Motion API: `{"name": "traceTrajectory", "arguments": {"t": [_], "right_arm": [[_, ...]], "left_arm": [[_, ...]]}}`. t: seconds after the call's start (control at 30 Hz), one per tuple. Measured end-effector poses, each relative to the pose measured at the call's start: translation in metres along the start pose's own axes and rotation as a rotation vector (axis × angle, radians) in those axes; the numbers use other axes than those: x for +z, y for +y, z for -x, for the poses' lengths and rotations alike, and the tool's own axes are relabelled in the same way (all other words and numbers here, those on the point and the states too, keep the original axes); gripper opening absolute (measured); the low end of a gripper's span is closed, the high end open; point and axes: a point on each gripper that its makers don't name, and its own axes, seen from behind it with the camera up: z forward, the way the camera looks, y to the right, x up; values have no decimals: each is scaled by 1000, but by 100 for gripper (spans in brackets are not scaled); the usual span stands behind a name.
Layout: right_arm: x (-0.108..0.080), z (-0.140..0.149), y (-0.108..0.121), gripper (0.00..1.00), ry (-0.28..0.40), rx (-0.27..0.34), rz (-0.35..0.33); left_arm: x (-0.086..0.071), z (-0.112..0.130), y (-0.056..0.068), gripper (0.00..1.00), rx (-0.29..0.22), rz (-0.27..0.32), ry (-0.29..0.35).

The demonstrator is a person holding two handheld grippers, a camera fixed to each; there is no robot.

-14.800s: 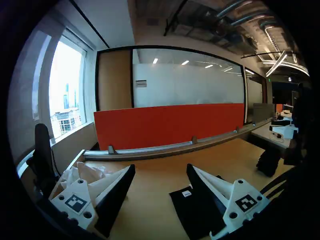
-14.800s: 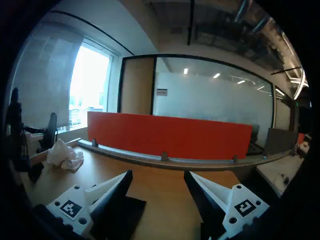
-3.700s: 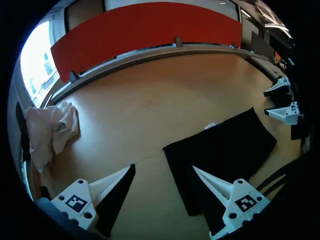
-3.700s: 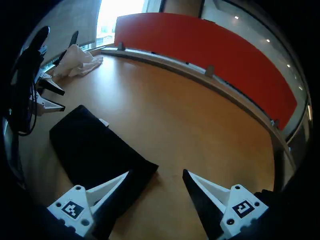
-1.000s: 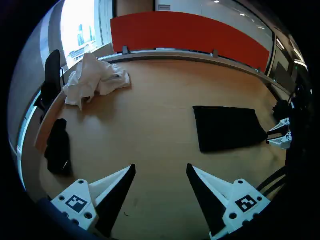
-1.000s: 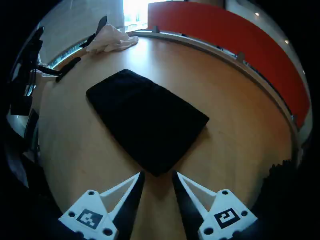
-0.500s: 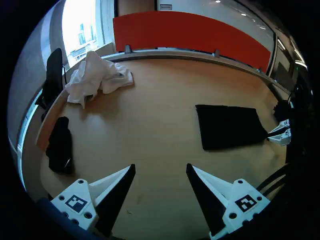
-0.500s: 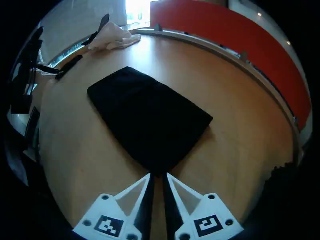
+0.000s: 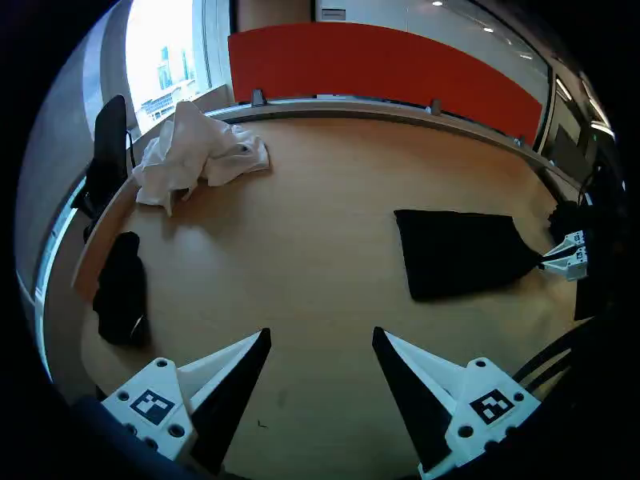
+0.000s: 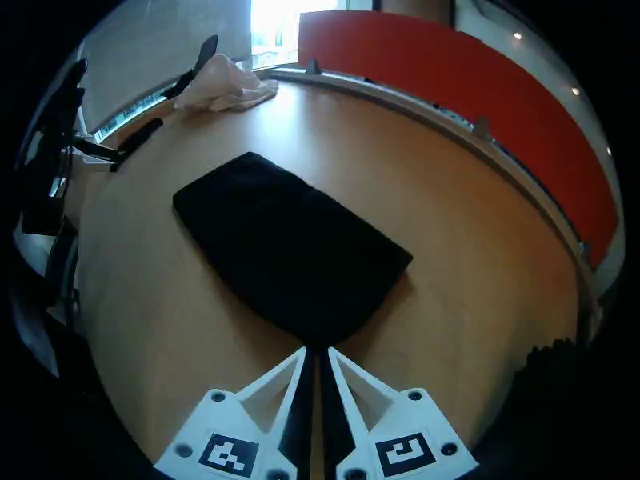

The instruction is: Fold towel

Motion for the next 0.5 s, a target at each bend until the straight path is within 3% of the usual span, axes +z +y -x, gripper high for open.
{"name": "traceTrajectory", "arguments": {"t": [0.5], "right_arm": [[-44, -70, 23, 4, 113, -96, 77]], "left_arm": [[-3, -12, 0, 94, -4, 2, 21]]}}
